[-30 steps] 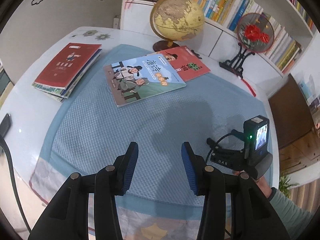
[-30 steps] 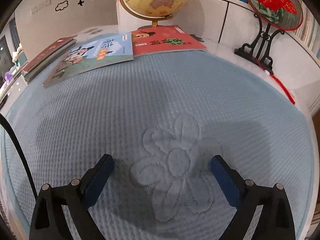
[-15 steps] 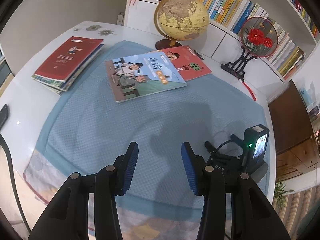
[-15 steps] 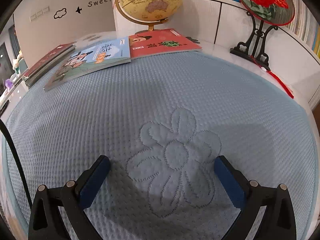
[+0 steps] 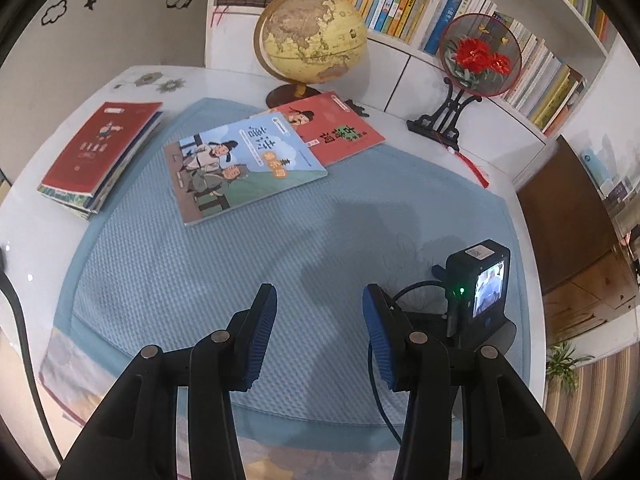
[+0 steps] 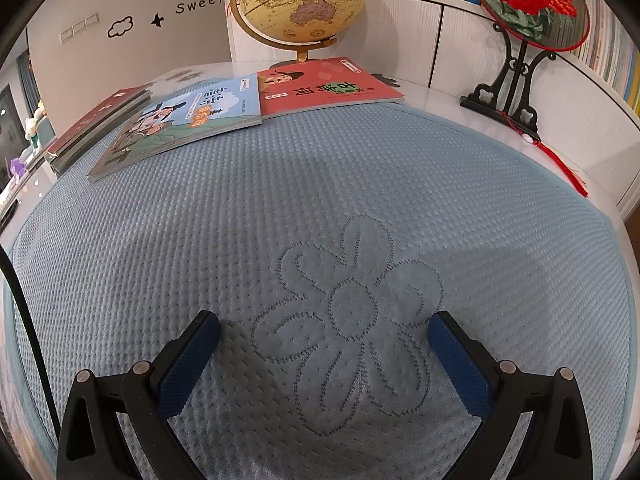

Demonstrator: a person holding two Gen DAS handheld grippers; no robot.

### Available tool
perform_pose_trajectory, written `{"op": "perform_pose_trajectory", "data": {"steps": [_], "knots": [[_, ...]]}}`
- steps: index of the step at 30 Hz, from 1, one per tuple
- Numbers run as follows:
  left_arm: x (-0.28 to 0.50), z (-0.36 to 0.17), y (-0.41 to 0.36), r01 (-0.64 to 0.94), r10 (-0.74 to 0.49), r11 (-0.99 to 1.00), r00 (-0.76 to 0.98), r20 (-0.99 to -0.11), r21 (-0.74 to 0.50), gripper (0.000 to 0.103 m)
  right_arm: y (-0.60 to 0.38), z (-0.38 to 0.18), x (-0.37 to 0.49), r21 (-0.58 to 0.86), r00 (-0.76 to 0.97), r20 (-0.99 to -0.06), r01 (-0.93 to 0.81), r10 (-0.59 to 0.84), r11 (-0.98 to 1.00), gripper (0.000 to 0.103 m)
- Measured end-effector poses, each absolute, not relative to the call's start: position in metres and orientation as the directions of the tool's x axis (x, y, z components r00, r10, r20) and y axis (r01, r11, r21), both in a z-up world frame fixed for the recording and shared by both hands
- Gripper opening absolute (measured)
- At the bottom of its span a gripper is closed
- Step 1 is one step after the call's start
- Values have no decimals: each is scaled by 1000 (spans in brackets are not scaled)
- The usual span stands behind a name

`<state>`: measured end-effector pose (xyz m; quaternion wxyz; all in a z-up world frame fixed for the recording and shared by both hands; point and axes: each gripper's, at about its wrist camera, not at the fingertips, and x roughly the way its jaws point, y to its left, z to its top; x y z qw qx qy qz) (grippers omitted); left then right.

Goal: Organize books

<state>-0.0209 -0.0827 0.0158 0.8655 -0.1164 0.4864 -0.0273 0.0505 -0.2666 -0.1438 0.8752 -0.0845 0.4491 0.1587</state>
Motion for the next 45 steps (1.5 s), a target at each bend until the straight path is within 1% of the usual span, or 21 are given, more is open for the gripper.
{"op": "perform_pose_trajectory", "data": {"steps": [3,10,18,25,30,39,45], "knots": [[-20,13,-77,-83,-159,968,524,-837,-236,42,-267,-144,51,-5,546,-813,-354,202,935,103],[-21,5,-59,-142,-198,939,526,-827,-315,42,-267,-144,51,-5,546,-813,-354,202,935,103],[-18,-3,-51,-162,-230,919,519,-823,-359,42,-267,-144,51,-5,546,-813,-354,202,935,103],[-19,-10,-46,-174,-219,919,525,-823,-355,42,-267,-144,51,-5,546,-813,-354,203,935,103],[-13,-10,-50,-155,-235,920,515,-824,-359,42,-267,-144,51,-4,546,-813,-354,203,935,103],[-11,-5,-73,-88,-196,958,499,-844,-274,42,-267,-144,50,-4,545,-813,-354,203,935,103],[-9,-4,-77,-82,-199,958,504,-841,-275,42,-267,-144,50,-4,545,-813,-354,203,935,103]]}}
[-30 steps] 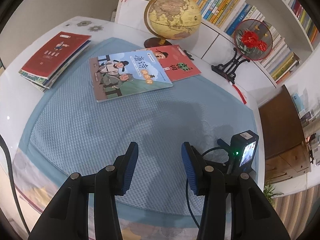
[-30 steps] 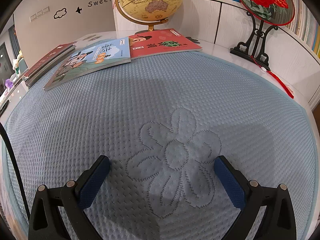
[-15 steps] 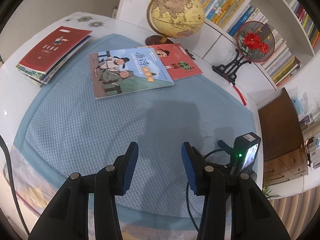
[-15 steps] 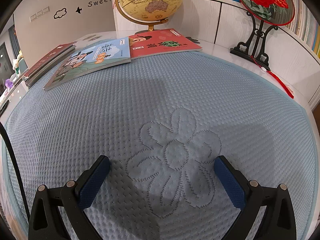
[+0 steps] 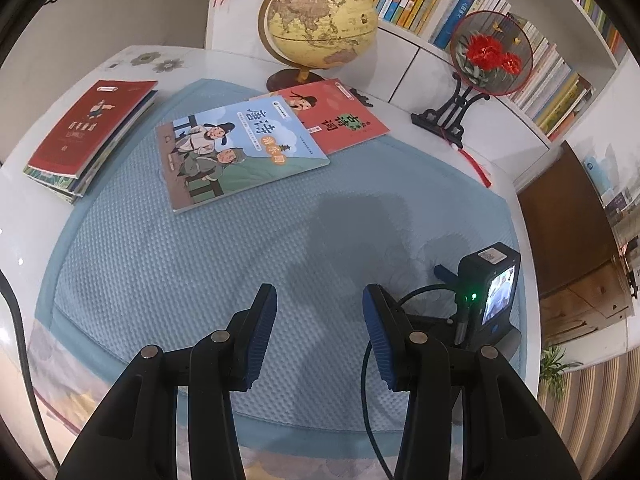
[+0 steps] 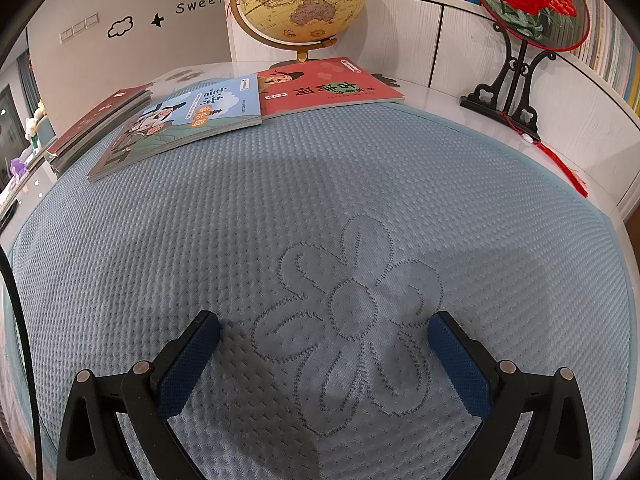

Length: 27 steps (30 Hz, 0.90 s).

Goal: Organize books

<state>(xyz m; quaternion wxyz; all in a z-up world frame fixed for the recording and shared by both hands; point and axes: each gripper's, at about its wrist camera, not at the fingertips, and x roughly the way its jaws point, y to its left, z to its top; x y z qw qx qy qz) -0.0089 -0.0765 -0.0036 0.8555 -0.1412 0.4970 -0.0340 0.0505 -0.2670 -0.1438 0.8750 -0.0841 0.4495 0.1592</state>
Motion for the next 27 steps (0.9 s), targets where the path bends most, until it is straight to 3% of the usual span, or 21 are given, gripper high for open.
{"op": "perform_pose_trajectory", "data": {"steps": [27], "knots": [[-3,-21,-21,-153,-141,958,482,-865,-242,45,-268,-143,51,-4,544,-814,-355,203,935,103]]}}
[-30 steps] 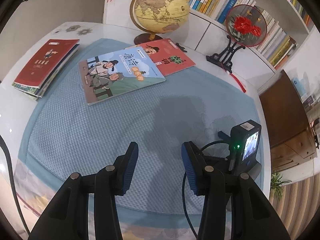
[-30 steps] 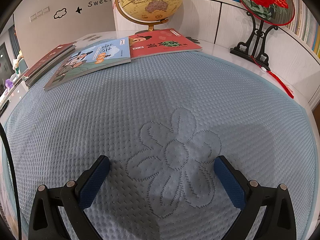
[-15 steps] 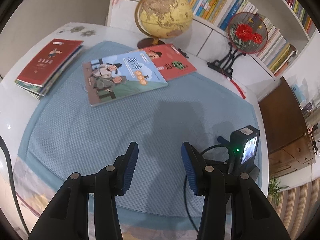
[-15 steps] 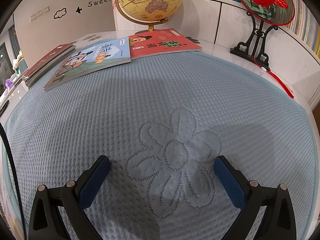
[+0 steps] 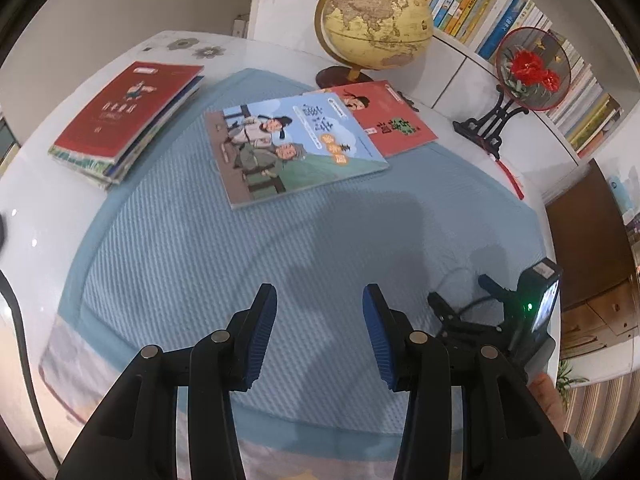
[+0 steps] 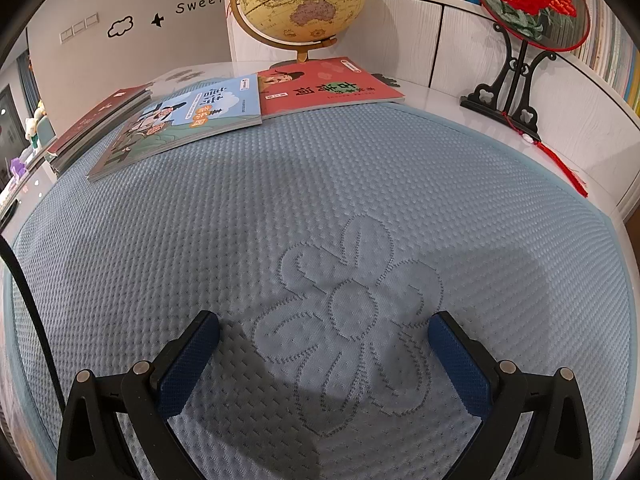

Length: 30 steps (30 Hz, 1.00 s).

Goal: Organize books

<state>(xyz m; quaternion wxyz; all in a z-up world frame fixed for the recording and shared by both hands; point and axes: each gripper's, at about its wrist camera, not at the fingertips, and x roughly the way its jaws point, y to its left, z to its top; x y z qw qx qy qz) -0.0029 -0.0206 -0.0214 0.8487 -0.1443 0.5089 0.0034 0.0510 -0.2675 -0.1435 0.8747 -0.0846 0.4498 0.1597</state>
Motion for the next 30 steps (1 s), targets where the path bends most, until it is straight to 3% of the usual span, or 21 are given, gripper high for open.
{"op": "perform_pose_trajectory", "data": {"steps": [7,16,21,30], "knots": [[39,-31,7,-109,-169,964,460,-872,-244,45,-267,-144,52,-1,545,-816,-331,190,944,103],[118,-37,62,38,-225,973,388,-894,-229,49,-257,-139,50,6,424,-906,-40,22,999,103],[181,-55,77,148,-223,972,321,-920,-183,49,-252,-137,74,2,258,-966,96,-22,995,103],[268,-92,85,297,-242,941,246,-939,-165,49,-176,-103,106,346,343,-889,65,305,936,103]]}}
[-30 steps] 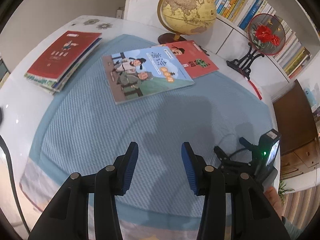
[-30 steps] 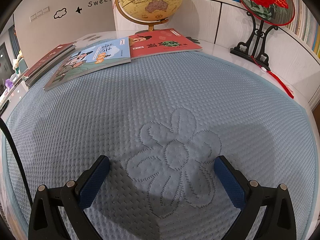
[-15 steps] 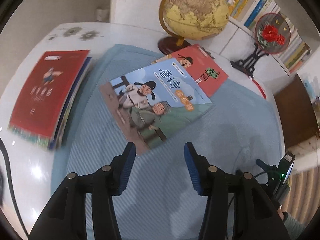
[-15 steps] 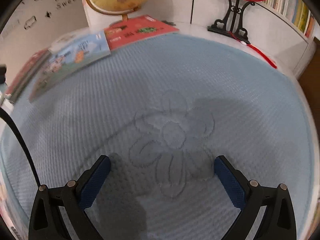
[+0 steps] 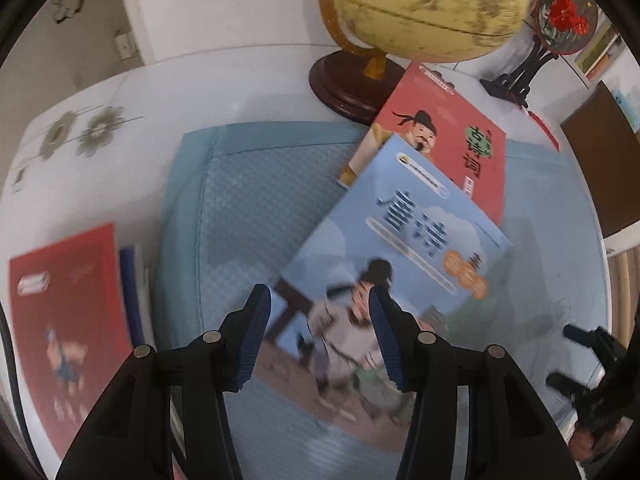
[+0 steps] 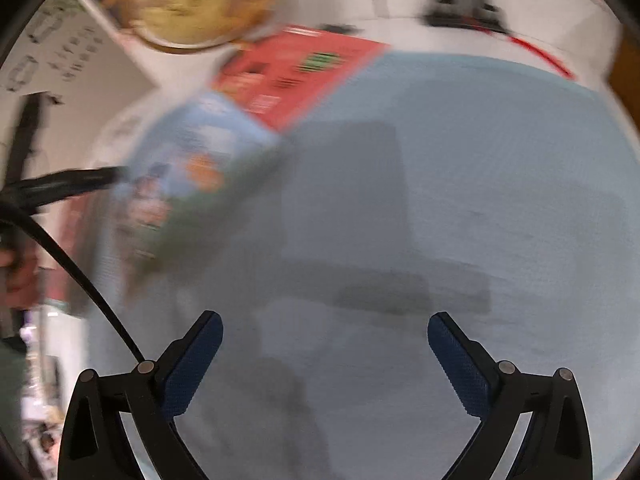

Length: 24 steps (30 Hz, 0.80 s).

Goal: Organize books

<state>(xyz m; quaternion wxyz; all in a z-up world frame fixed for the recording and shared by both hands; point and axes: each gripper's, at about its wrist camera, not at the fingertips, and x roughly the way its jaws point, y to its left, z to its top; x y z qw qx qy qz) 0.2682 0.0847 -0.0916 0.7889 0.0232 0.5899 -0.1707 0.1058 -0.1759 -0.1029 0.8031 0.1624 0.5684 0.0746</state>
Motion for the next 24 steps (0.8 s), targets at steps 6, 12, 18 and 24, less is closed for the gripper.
{"op": "perform_pose_trajectory", "data": {"steps": [6,12,18,24], "knots": [[285,-109,85,326,-283,922,202,-938,-208,49,-138,-121,134,434,329,-860,71,389,898,76],[283,-113,83,359,-300,907,185,-936,-220,49,-122,-125,151,440,356,-848,59,393,896,64],[243,-110,73,390,-375,868,107,-921,-309,49,-126,-121,155,389,363,-864,44,348,920,52],[165,-116,63,354,-550,779,-12,-835,-518,49,-179,-126,122,403,324,-871,43,369,914,52]]}}
